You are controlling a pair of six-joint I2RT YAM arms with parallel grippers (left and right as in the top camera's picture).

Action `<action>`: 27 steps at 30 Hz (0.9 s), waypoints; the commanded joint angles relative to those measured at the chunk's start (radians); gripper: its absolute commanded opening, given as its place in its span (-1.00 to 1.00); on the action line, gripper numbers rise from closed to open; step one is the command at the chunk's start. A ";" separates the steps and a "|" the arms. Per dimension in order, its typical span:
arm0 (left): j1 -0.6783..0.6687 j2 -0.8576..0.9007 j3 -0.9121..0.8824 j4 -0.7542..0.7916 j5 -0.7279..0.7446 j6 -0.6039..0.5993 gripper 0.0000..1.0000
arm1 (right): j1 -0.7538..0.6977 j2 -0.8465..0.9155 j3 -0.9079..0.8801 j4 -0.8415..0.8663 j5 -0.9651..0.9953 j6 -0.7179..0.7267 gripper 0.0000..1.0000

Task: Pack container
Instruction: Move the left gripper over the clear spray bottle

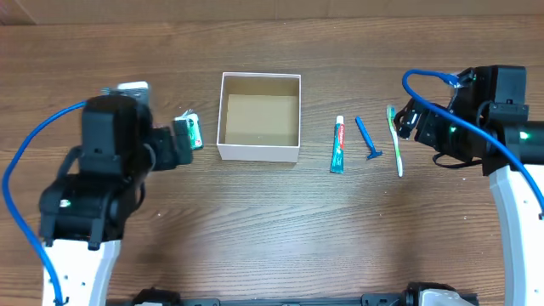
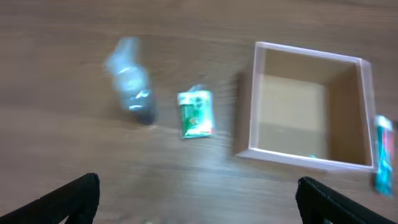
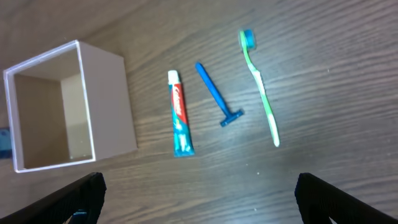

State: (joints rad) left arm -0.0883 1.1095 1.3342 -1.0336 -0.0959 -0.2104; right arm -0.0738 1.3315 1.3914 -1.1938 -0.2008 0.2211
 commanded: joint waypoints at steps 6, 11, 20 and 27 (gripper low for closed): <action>0.338 0.067 0.077 0.022 0.019 0.001 1.00 | 0.000 0.005 0.022 -0.021 0.024 -0.020 1.00; 0.382 0.247 0.103 0.005 0.097 0.047 1.00 | 0.000 0.005 0.022 -0.024 0.024 -0.020 1.00; 0.369 0.508 0.205 0.083 0.237 0.220 0.99 | 0.000 0.005 0.022 -0.024 0.024 -0.015 1.00; 0.335 0.616 0.208 0.138 0.239 0.303 0.99 | 0.000 0.005 0.022 -0.024 0.024 -0.016 1.00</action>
State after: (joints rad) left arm 0.2649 1.6852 1.5173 -0.9150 0.1135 0.0238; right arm -0.0734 1.3399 1.3914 -1.2213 -0.1902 0.2089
